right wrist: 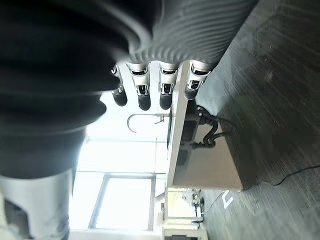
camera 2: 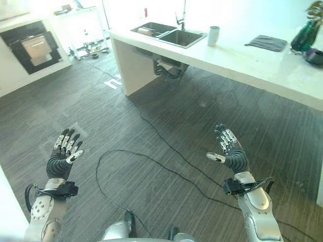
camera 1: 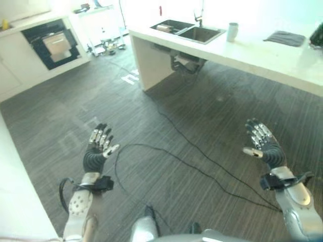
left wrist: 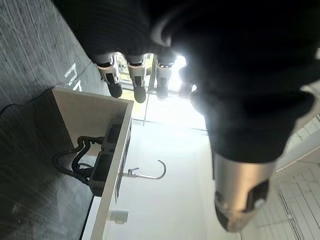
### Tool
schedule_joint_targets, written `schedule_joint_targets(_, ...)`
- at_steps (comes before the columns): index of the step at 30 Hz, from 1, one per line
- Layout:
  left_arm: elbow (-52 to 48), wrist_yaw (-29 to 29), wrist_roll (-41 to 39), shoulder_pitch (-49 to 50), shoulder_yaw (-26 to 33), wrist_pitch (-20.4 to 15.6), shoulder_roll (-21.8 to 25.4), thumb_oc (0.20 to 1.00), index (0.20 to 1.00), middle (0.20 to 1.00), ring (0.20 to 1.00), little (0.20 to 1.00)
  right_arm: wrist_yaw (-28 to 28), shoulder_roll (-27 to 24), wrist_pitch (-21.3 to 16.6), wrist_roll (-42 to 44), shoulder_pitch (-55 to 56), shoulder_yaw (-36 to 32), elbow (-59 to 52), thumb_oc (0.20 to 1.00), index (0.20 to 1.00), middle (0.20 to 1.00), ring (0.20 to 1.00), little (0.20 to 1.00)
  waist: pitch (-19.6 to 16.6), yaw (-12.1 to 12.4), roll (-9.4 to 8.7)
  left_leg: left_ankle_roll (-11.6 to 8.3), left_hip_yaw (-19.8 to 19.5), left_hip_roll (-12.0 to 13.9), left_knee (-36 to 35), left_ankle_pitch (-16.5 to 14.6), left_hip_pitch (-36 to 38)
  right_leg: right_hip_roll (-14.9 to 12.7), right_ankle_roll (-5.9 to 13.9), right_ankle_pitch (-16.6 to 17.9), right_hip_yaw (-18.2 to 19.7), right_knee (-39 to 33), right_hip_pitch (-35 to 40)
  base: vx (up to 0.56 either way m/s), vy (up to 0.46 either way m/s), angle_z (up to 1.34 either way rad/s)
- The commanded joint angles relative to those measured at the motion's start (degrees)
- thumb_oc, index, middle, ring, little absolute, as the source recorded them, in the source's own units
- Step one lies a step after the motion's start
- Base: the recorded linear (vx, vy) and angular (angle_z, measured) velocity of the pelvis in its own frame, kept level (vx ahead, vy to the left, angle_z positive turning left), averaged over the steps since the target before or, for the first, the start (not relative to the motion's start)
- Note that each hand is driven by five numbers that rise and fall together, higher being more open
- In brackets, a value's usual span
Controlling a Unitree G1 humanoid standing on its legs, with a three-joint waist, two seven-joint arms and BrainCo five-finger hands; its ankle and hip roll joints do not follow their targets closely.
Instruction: Place the dishes in the dishwasher.
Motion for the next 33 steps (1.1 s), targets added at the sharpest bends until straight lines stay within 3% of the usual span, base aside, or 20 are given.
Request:
schedule_joint_targets(1,-5.8,-0.7,-3.0,1.7,0.9,-4.0,0.9,1.0,1.0,1.0,1.0,1.0,2.3,-4.0,-3.7,0.0,-3.8,-1.0,-4.6,1.0,1.0,1.0,1.0,1.0,0.4,3.4,-0.97,-0.74,-2.8,-0.3,1.8,10.5,0.4,-1.4,2.4,-5.3,6.6,-1.4,9.1,0.34,0.32,-0.22)
schedule_joint_targets(2,-6.0,-0.7,-2.8,1.8,0.8,-4.0,0.8,1.0,1.0,1.0,1.0,1.0,2.5,-4.1,-3.4,0.2,-3.8,-1.0,-4.8,1.0,1.0,1.0,1.0,1.0,0.2,3.4,-1.01,-0.47,-2.3,-0.4,1.7,9.5,0.8,-1.9,2.67,-5.4,6.4,-1.4,9.5,0.47,0.497,-0.52)
schedule_joint_targets(3,-6.0,-0.7,-3.2,1.2,1.3,-3.6,1.4,1.0,1.0,1.0,1.0,1.0,3.3,-3.9,-2.9,0.7,-3.6,-1.7,-5.8,1.0,1.0,1.0,1.0,1.0,-0.6,3.5,-1.61,1.44,-0.3,-1.5,2.4,5.0,1.8,-4.5,4.4,-5.8,5.6,-0.4,11.5,0.46,0.489,-0.45)
schedule_joint_targets(4,-5.8,-0.8,-3.4,0.7,1.6,-3.2,1.9,1.0,1.0,1.0,1.0,1.0,2.7,-3.5,-2.8,0.5,-3.6,-1.6,-6.0,1.0,1.0,1.0,1.0,1.0,-1.1,4.1,-2.18,2.52,-0.8,-2.9,2.6,3.2,2.2,-5.8,5.47,-6.2,5.4,0.4,12.4,0.42,0.456,-0.37)
schedule_joint_targets(7,-6.0,-2.3,-3.3,-0.2,2.2,-2.5,2.5,1.0,1.0,1.0,1.0,1.0,1.0,-1.8,-3.3,0.2,-3.8,-1.5,-6.6,1.0,1.0,1.0,1.0,1.0,-2.3,5.5,-3.06,4.56,-1.4,-4.9,2.9,1.1,2.6,-8.0,7.51,-6.7,4.3,3.2,12.7,0.25,0.265,-0.21)
schedule_joint_targets(9,-6.1,-5.1,-2.2,-0.2,3.0,-0.9,3.1,1.0,1.0,1.0,1.0,1.0,-1.3,1.1,-3.2,-1.8,-3.0,-1.7,-8.1,1.0,1.0,1.0,1.0,1.0,-3.4,6.3,-4.23,7.12,-2.3,-8.2,1.9,-0.5,4.7,-13.1,9.97,0.7,2.4,14.3,7.8,0.34,0.44,0.07)
schedule_joint_targets(10,-6.0,-5.6,-2.4,-0.2,3.1,-0.7,3.2,1.0,1.0,1.0,1.0,1.0,-1.5,1.6,-3.2,-2.2,-3.0,-1.8,-8.1,1.0,1.0,1.0,1.0,1.0,-3.5,6.2,-3.88,7.58,-2.3,-8.5,1.7,-0.9,5.4,-13.9,10.08,2.5,2.1,17.8,6.6,0.25,0.462,0.41)
schedule_joint_targets(11,-5.8,-6.9,-2.2,-0.7,3.3,-0.3,3.4,1.0,1.0,1.0,1.0,1.0,-1.5,2.5,-3.0,-2.3,-2.8,-1.8,-8.5,1.0,1.0,1.0,1.0,1.0,-3.7,5.8,-3.07,8.8,-2.1,-9.2,1.4,-1.9,6.6,-14.8,10.3,5.1,2.5,26.2,3.9,0.18,0.368,0.51)
schedule_joint_targets(13,-5.8,-7.2,-1.0,-1.3,2.9,-0.3,3.6,1.0,1.0,1.0,1.0,1.0,-1.3,3.6,-3.1,-2.7,-2.6,-1.1,-8.7,1.0,1.0,1.0,1.0,1.0,-3.9,4.9,-2.29,9.93,-1.6,-10.4,1.2,-3.5,8.7,-14.8,10.33,6.8,3.2,35.7,-1.3,0.23,0.427,0.51)
schedule_joint_targets(14,-5.9,-6.8,-0.4,-2.2,2.2,-0.3,3.6,1.0,1.0,1.0,1.0,1.0,-1.4,3.7,-3.3,-3.8,-3.0,-0.4,-8.1,1.0,1.0,1.0,1.0,1.0,-3.8,4.0,-1.52,10.23,-1.8,-10.6,0.6,-3.9,10.0,-13.0,9.16,6.1,3.7,37.8,-5.9,0.26,0.386,0.37)
schedule_joint_targets(17,-5.8,-6.9,-0.3,-4.3,1.4,0.3,4.0,1.0,1.0,1.0,1.0,1.0,-1.5,2.5,-3.2,-3.1,-2.8,-0.6,-6.6,1.0,1.0,1.0,1.0,1.0,-3.5,2.5,-1.89,9.86,-2.7,-11.1,0.5,-4.2,11.2,-8.7,7.41,1.6,1.6,30.9,-7.7,0.21,0.115,0.34)
schedule_joint_targets(18,-5.8,-7.1,-0.5,-4.9,1.3,0.6,4.2,1.0,1.0,1.0,1.0,1.0,-0.9,2.1,-3.0,-2.0,-2.6,-1.3,-6.2,1.0,1.0,1.0,1.0,1.0,-3.4,2.3,-2.29,9.73,-2.8,-11.3,0.5,-4.5,11.6,-8.1,7.31,1.6,0.3,27.1,-7.9,0.27,-0.045,0.86)
schedule_joint_targets(20,-6.7,-7.7,-1.9,-4.6,1.8,1.2,4.6,1.0,1.0,1.0,1.0,1.0,1.2,0.7,-3.1,1.4,-1.6,-3.3,-5.7,1.0,1.0,1.0,1.0,1.0,-1.8,0.9,-3.76,8.95,-3.3,-11.8,0.5,-6.3,14.5,-7.9,8.13,5.2,-2.4,15.4,-10.3,0.36,-0.095,0.65)
schedule_joint_targets(22,-6.7,-8.6,-2.0,-4.3,1.0,1.8,4.2,1.0,1.0,1.0,1.0,1.0,0.1,0.5,-3.6,1.5,-0.4,-4.0,-5.8,1.0,1.0,1.0,1.0,1.0,-1.2,-0.6,-3.96,9.1,-5.0,-12.3,0.5,-7.8,16.0,-6.1,8.67,6.3,1.2,9.6,-11.6,0.34,-0.1,0.42)
schedule_joint_targets(24,-6.9,-9.7,-0.8,-3.8,-1.0,2.6,3.0,1.0,1.0,1.0,1.0,1.0,-2.3,1.0,-3.7,1.0,0.5,-4.5,-5.9,1.0,1.0,1.0,1.0,1.0,-0.9,-2.7,-3.9,9.33,-9.4,-13.0,0.5,-8.8,17.6,-6.0,9.26,10.5,7.3,3.2,-16.5,0.47,-0.169,0.91)
schedule_joint_targets(27,-7.0,-9.5,-1.1,-2.8,-1.0,2.4,3.0,1.0,1.0,1.0,1.0,1.0,-2.2,1.0,-3.1,0.7,0.6,-4.5,-6.5,1.0,1.0,1.0,1.0,1.0,-0.7,-2.9,-3.5,9.29,-10.1,-12.9,0.5,-9.4,18.6,-6.8,9.64,12.4,6.5,2.9,-18.0,0.41,-0.186,1.31)
schedule_joint_targets(28,-7.7,-8.0,-1.1,-0.4,1.1,1.9,3.7,1.0,1.0,1.0,1.0,1.0,-0.3,1.0,-2.7,0.6,-0.6,-2.1,-6.6,1.0,1.0,1.0,1.0,1.0,-0.8,-1.2,-3.24,9.33,-8.7,-13.5,0.5,-12.0,21.6,-8.2,9.29,12.7,-1.2,2.8,-17.5,0.79,-0.437,0.74)
schedule_joint_targets(30,-8.8,-7.1,-1.8,0.2,2.4,1.7,4.3,1.0,1.0,1.0,1.0,1.0,-0.2,0.8,-3.0,-0.9,-0.9,-1.1,-7.3,1.0,1.0,1.0,1.0,1.0,-2.4,-1.0,-2.93,9.23,-7.1,-13.6,0.6,-13.4,23.7,-8.5,9.15,13.1,-2.7,2.8,-14.4,0.76,-0.469,-0.39)
schedule_joint_targets(32,-9.8,-6.1,-3.7,0.3,4.1,1.6,4.2,1.0,1.0,1.0,1.0,1.0,-1.2,0.4,-2.4,-1.1,-1.2,-1.3,-8.1,1.0,1.0,1.0,1.0,1.0,-3.8,-1.4,-2.36,8.62,-5.8,-12.9,1.9,-14.5,25.1,-7.4,8.31,11.5,-3.4,1.8,-12.6,0.4,-0.323,-0.69)
schedule_joint_targets(33,-9.8,-5.6,-6.3,0.3,4.7,0.9,3.8,1.0,1.0,1.0,1.0,1.0,-1.8,0.4,-2.3,-1.1,-1.7,-1.0,-8.2,1.0,1.0,1.0,1.0,1.0,-4.6,-1.8,-1.28,7.26,-4.4,-11.2,5.6,-13.5,25.5,-5.8,6.9,9.6,-4.1,1.3,-11.1,0.39,-0.348,0.09)
